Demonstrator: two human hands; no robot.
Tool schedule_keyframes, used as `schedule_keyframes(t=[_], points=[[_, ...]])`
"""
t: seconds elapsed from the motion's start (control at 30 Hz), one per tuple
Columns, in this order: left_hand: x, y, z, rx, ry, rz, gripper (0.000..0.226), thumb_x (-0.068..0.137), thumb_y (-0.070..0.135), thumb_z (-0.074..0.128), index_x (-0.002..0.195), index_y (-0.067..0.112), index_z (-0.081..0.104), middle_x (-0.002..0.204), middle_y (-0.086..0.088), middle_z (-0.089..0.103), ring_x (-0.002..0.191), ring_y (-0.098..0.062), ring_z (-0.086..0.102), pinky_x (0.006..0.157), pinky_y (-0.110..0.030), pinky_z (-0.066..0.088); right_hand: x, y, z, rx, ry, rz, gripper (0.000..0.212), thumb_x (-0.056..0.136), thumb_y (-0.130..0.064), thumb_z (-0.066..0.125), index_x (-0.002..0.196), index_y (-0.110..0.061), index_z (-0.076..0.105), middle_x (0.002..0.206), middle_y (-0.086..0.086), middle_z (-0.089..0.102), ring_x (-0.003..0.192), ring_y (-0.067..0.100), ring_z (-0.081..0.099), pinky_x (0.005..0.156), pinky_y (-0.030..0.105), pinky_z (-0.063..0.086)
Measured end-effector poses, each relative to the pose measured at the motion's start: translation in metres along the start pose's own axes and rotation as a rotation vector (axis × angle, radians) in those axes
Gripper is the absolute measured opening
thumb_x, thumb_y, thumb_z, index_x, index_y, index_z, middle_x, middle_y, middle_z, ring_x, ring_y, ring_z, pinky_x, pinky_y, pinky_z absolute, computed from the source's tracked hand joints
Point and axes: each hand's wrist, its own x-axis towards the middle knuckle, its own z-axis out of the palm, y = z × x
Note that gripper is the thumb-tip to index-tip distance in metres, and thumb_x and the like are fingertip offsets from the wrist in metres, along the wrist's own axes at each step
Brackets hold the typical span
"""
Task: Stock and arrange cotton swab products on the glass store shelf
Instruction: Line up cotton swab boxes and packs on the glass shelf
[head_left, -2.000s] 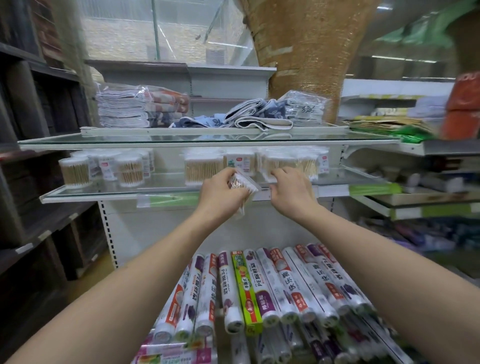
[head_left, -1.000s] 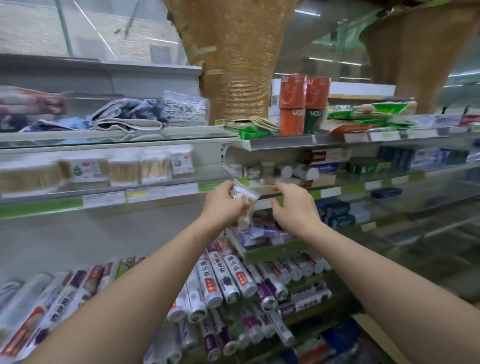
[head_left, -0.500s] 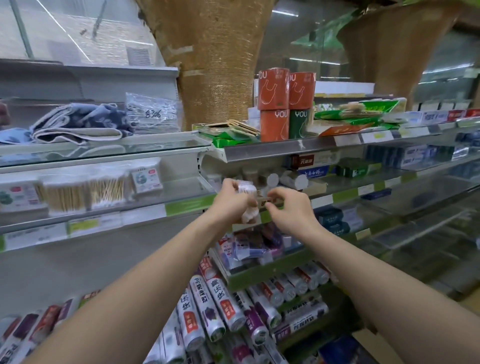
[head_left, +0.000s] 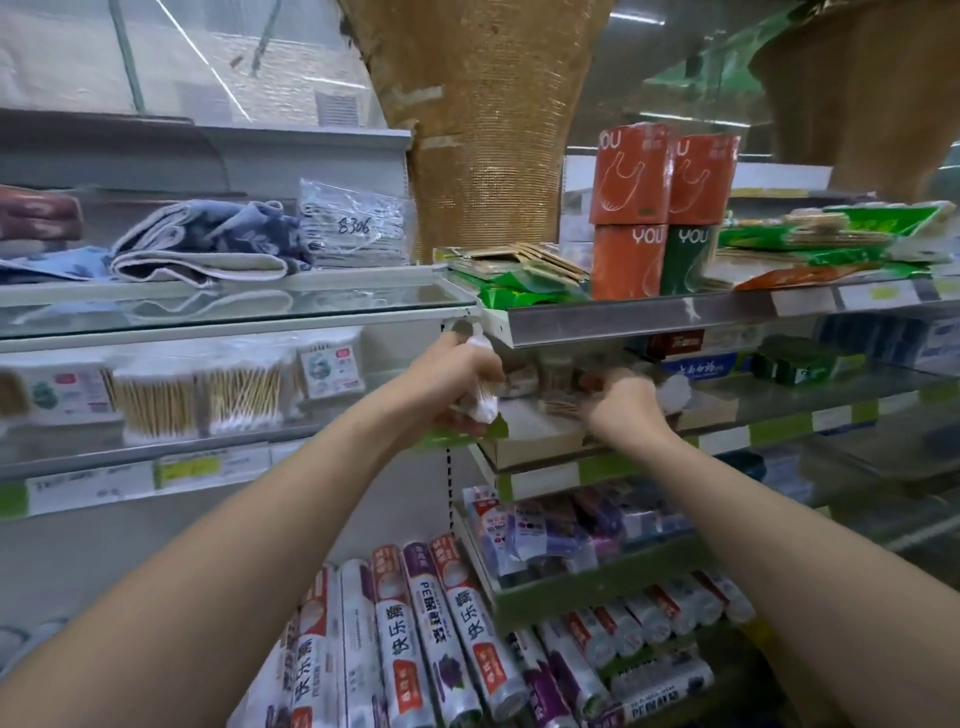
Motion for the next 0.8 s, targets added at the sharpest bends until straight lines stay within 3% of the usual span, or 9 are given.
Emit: schedule_keyframes(t=[0.1,0.2,0.27,0.33,0.43,0.53,0.63,0.7,0.8], points=[[0.007,-0.003,-0.010,0.032,0.075,-0.011,0.042,0.083,0.016,0.069,0.119,0.011,0.048,0.115,-0.023,0.060,0.081,-0.031,0.068,0.055,-0.036,0.058,0.019,-0.004,0.005,-0.156,-0.057,-0.086,0.017,0.095,-0.030,0.059,0.097,-0.013,0.060,0.106,0.012,0.064,0.092,0.027,0.058,0.075,0.030,0.042],[0.012,-0.005,-0.019,0.081,0.266,-0.035,0.038,0.085,0.018,0.075,0.112,0.013,0.049,0.100,-0.013,0.060,0.076,-0.022,0.060,0.053,-0.031,0.052,0.036,-0.010,0.017,-0.228,-0.050,-0.195,0.025,0.098,-0.026,0.049,0.112,-0.013,0.065,0.120,0.012,0.066,0.109,0.032,0.061,0.081,0.032,0.043],[0.011,-0.010,-0.025,0.190,0.416,-0.027,0.047,0.080,0.036,0.083,0.104,0.014,0.049,0.091,-0.007,0.063,0.075,-0.019,0.063,0.057,-0.033,0.055,0.045,-0.010,0.026,-0.222,-0.030,-0.258,0.025,0.097,-0.025,0.048,0.110,-0.015,0.067,0.118,0.012,0.067,0.107,0.033,0.062,0.076,0.032,0.041],[0.008,-0.015,-0.032,0.299,0.517,0.008,0.071,0.067,0.052,0.089,0.117,0.017,0.053,0.096,-0.006,0.068,0.079,-0.022,0.070,0.059,-0.042,0.063,0.053,-0.009,0.032,-0.196,-0.008,-0.300,0.021,0.096,-0.024,0.048,0.102,-0.017,0.067,0.115,0.012,0.068,0.104,0.033,0.062,0.073,0.030,0.037],[-0.001,-0.019,-0.038,0.269,0.568,0.020,0.086,0.064,0.044,0.094,0.134,0.021,0.050,0.100,-0.005,0.068,0.077,-0.021,0.072,0.057,-0.045,0.063,0.062,-0.008,0.040,-0.157,0.039,-0.356,0.017,0.098,-0.023,0.048,0.088,-0.019,0.061,0.110,0.012,0.069,0.100,0.031,0.061,0.071,0.030,0.031],[-0.002,-0.019,-0.042,0.278,0.602,0.027,0.075,0.066,0.036,0.095,0.123,0.021,0.049,0.097,-0.002,0.065,0.075,-0.017,0.072,0.058,-0.038,0.063,0.068,-0.009,0.047,-0.174,0.051,-0.389,0.022,0.100,-0.027,0.046,0.095,-0.016,0.065,0.109,0.011,0.069,0.099,0.028,0.061,0.070,0.029,0.030],[0.003,-0.017,-0.046,0.362,0.654,0.012,0.049,0.075,0.044,0.085,0.102,0.016,0.055,0.095,-0.005,0.068,0.076,-0.020,0.073,0.064,-0.041,0.064,0.074,-0.011,0.047,-0.177,0.042,-0.395,0.021,0.100,-0.027,0.046,0.096,-0.019,0.065,0.112,0.011,0.069,0.103,0.029,0.061,0.070,0.028,0.029],[0.011,-0.023,-0.053,0.477,0.692,-0.017,0.046,0.071,0.052,0.070,0.103,0.020,0.061,0.101,-0.010,0.069,0.081,-0.026,0.072,0.071,-0.043,0.063,0.079,-0.011,0.047,-0.176,0.051,-0.391,0.020,0.100,-0.027,0.045,0.087,-0.021,0.059,0.109,0.011,0.069,0.096,0.028,0.060,0.069,0.028,0.029],[0.008,-0.025,-0.059,0.684,0.745,-0.026,0.041,0.080,0.039,0.067,0.113,0.014,0.063,0.106,-0.014,0.067,0.094,-0.035,0.067,0.084,-0.041,0.059,0.090,-0.004,0.051,-0.189,0.053,-0.393,0.021,0.100,-0.027,0.044,0.083,-0.021,0.055,0.107,0.011,0.068,0.082,0.023,0.051,0.069,0.030,0.031]])
